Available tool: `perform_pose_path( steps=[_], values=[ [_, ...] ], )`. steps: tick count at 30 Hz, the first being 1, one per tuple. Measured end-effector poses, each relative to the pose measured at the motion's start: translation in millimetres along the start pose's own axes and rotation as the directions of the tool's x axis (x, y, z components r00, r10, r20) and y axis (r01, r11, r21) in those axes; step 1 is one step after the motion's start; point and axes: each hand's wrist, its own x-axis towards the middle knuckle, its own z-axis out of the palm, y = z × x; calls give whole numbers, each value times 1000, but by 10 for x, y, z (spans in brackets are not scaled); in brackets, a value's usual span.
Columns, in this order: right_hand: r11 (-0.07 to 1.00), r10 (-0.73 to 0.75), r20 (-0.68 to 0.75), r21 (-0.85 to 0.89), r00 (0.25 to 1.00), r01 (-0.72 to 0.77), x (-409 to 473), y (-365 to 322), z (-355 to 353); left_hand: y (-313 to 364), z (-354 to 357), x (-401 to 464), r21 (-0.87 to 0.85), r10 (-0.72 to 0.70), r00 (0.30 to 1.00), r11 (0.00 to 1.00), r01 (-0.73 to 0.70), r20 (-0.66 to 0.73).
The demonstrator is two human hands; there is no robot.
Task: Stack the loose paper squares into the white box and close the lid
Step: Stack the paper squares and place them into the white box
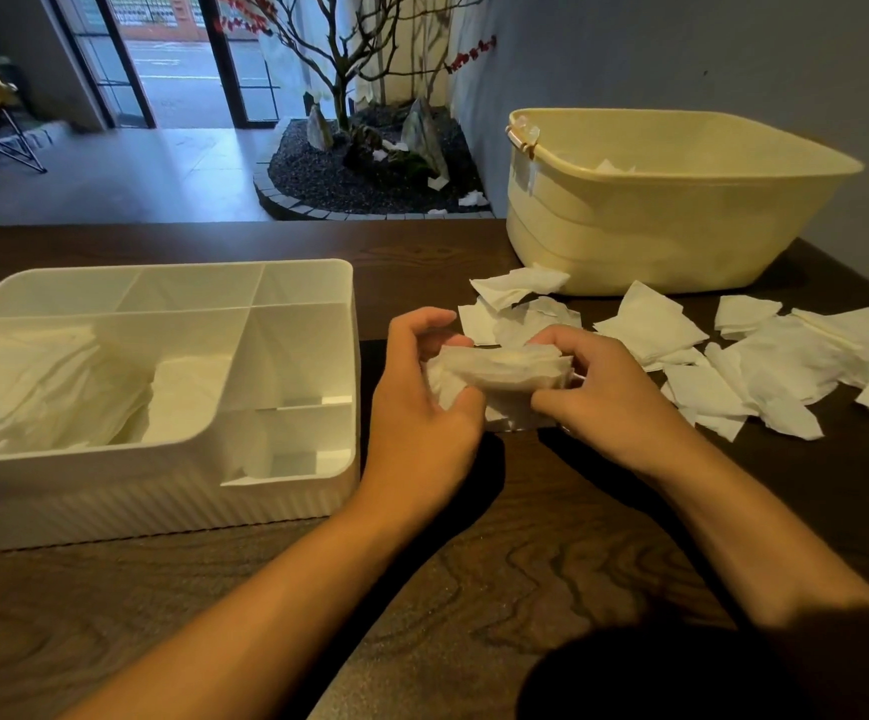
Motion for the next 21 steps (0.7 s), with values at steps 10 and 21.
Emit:
perform_pose_path(
  steps=[10, 21],
  values=[
    [998, -36, -21, 55, 999, 37, -11, 29, 118, -73, -11, 42, 53, -146, 987, 988, 143, 73],
    [977, -182, -81, 96, 980, 190, -14, 82, 132, -32, -27, 19, -36, -139, 989, 989, 142, 58]
  ],
)
